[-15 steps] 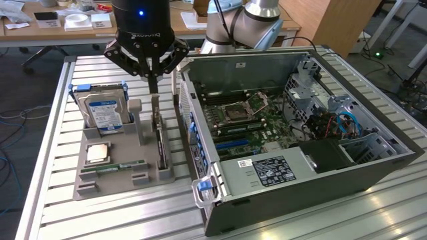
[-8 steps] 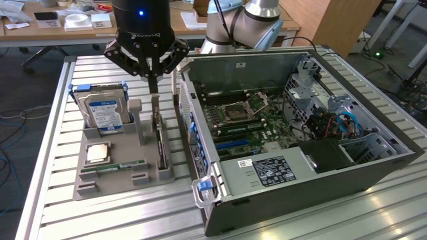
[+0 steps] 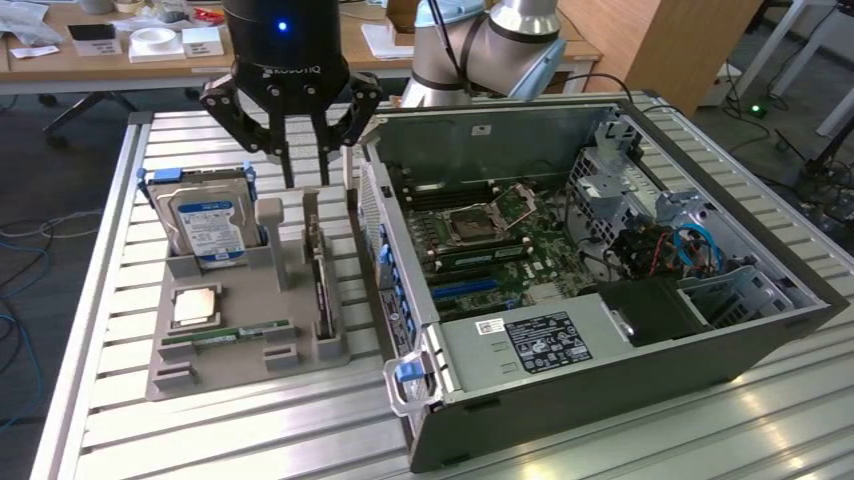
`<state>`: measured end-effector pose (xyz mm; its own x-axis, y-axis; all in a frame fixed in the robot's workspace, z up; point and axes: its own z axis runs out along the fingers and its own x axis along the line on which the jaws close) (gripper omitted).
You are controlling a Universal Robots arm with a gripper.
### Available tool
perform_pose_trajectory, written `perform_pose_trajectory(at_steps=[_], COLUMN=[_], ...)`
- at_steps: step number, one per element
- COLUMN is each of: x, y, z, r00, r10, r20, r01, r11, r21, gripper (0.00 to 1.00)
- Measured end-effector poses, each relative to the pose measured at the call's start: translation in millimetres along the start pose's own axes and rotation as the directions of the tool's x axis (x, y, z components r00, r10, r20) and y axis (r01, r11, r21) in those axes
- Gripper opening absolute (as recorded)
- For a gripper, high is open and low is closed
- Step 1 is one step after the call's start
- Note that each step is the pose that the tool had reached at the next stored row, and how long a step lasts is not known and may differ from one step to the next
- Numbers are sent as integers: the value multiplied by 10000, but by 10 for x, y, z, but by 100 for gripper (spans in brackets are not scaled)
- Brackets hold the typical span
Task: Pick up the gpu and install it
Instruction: 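Pick up the gpu and move the gpu toward the slot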
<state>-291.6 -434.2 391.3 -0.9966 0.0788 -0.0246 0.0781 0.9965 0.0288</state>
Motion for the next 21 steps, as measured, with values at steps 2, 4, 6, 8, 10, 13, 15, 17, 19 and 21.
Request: perform_pose_trajectory(at_steps=[2,4,6,8,10,13,15,17,19,21], x=[0,0,1,2,2,8,13,16,19,19], y=[0,0,-1,-1,-2,-5,-6,-7,-7,-7], z=[0,0,12,44,82,135,170,195,208,207], r00=[10000,10000,10000,10000,10000,10000,10000,10000,10000,10000], r10=[0,0,1,2,1,-1,1,-1,1,1], r20=[0,0,-1,-3,-3,0,6,14,16,15], r01=[0,0,-1,-2,-1,1,-1,1,-1,-1], r11=[10000,10000,10000,10000,10000,10000,10000,10000,10000,10000], r21=[0,0,-17,-36,-42,-43,-43,-60,-70,-69], gripper=[42,42,42,42,42,42,42,42,42,42])
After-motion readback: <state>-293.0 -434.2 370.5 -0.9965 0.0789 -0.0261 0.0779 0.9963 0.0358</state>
